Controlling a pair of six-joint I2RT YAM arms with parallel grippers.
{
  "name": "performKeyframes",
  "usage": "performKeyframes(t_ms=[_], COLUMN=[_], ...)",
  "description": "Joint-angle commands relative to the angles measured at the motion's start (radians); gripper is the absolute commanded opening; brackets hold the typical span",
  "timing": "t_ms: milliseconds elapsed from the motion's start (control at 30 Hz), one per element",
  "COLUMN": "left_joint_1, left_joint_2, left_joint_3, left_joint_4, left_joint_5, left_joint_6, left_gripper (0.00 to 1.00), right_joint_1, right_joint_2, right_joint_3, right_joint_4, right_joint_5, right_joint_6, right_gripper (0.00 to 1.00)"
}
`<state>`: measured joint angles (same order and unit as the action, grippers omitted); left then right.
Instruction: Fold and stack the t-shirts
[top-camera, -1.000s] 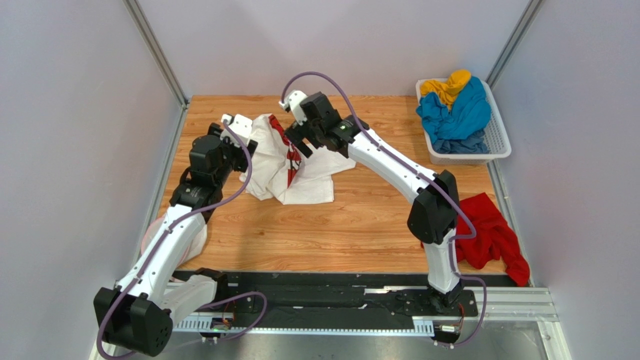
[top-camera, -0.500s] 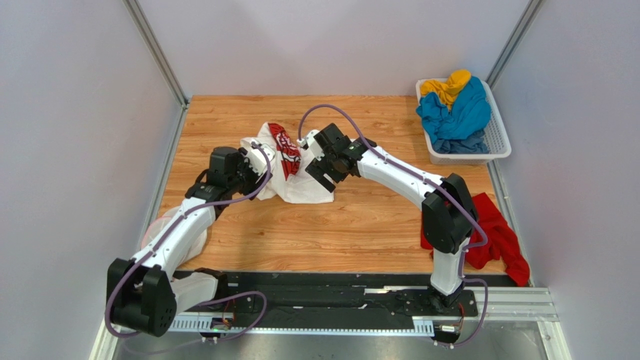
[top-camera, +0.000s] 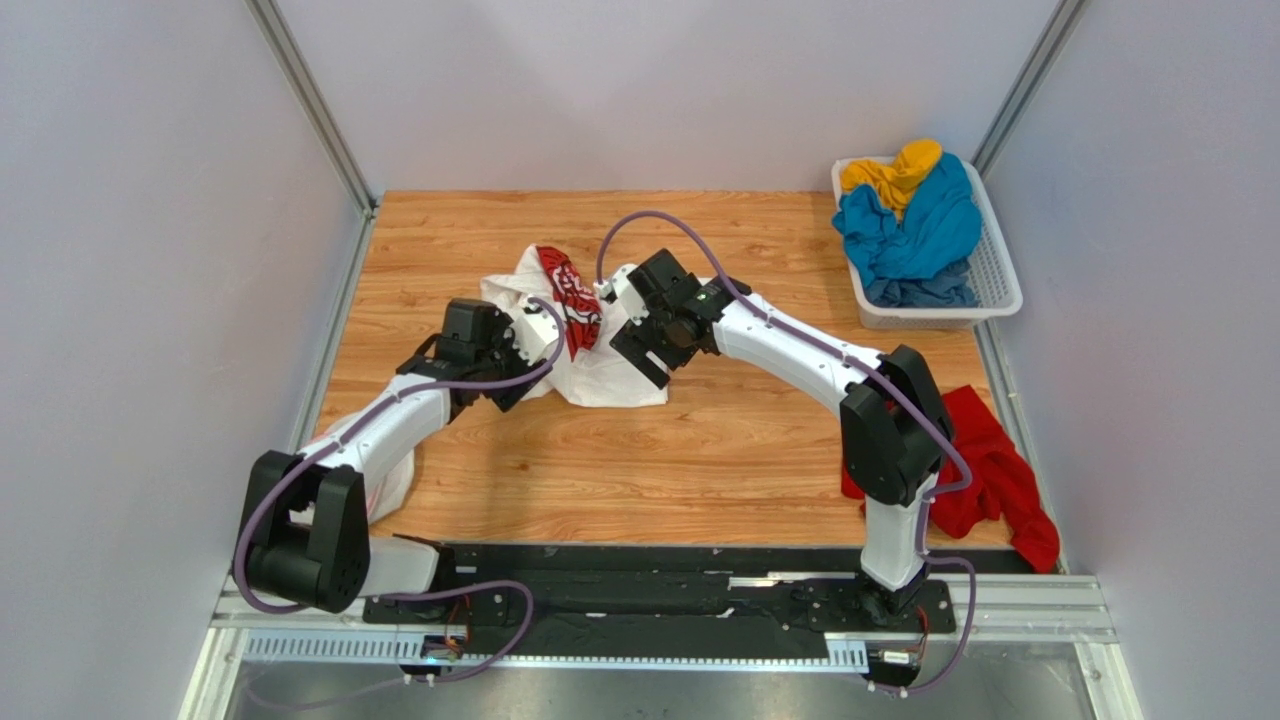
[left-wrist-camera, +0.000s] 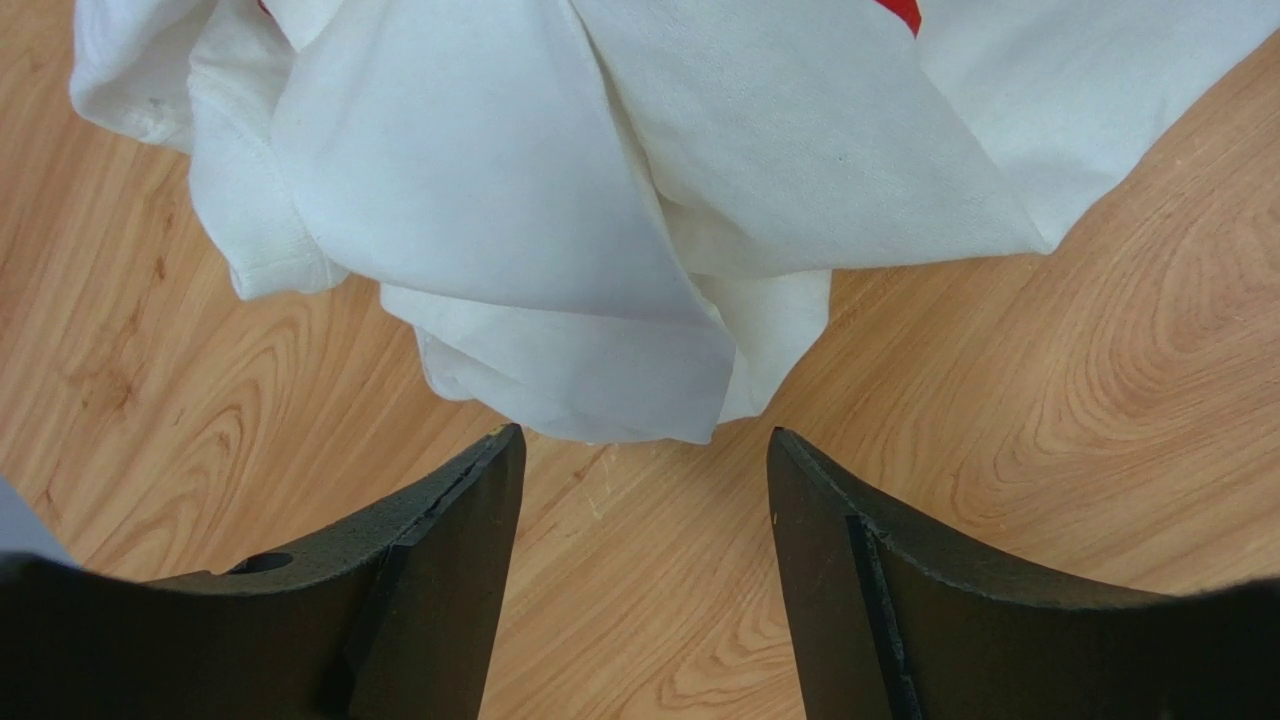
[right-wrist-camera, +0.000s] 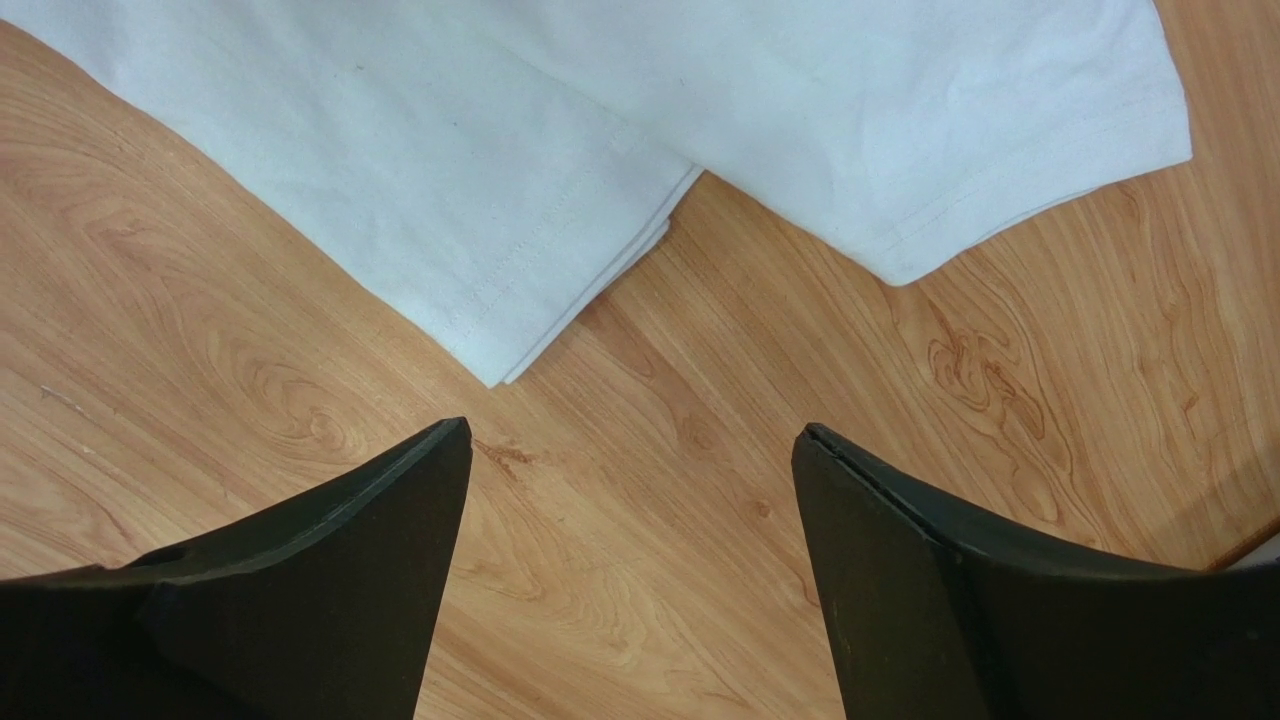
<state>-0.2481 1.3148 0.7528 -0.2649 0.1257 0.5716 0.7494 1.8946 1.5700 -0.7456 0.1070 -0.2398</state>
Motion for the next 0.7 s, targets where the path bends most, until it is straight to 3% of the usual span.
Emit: performKeyframes(t_ms=[0, 533, 667], left_joint_1=[0.003, 0.003, 0.003], left_joint_2=[0.020, 0.092, 0.110], left_joint_3=[0.008, 0.042, 0.062], left_joint_4=[0.023, 0.047, 0.049], left_joint_5=[0.009, 0.020, 0.017], left_joint_6=[0.039, 0.031, 0.028], left_gripper=[0.69, 0.67, 0.62], right_joint_1=[0.005, 0.005, 0.004], right_joint_2=[-0.025, -0.032, -0.031], right_joint_3=[-0.010, -0.034, -0.039], right_joint_4=[0.006, 0.008, 0.009], right_joint_5=[-0.015, -0.018, -0.021], right_joint_6=[0.007, 0.013, 0.014], right_gripper=[0.83, 0.81, 0.80])
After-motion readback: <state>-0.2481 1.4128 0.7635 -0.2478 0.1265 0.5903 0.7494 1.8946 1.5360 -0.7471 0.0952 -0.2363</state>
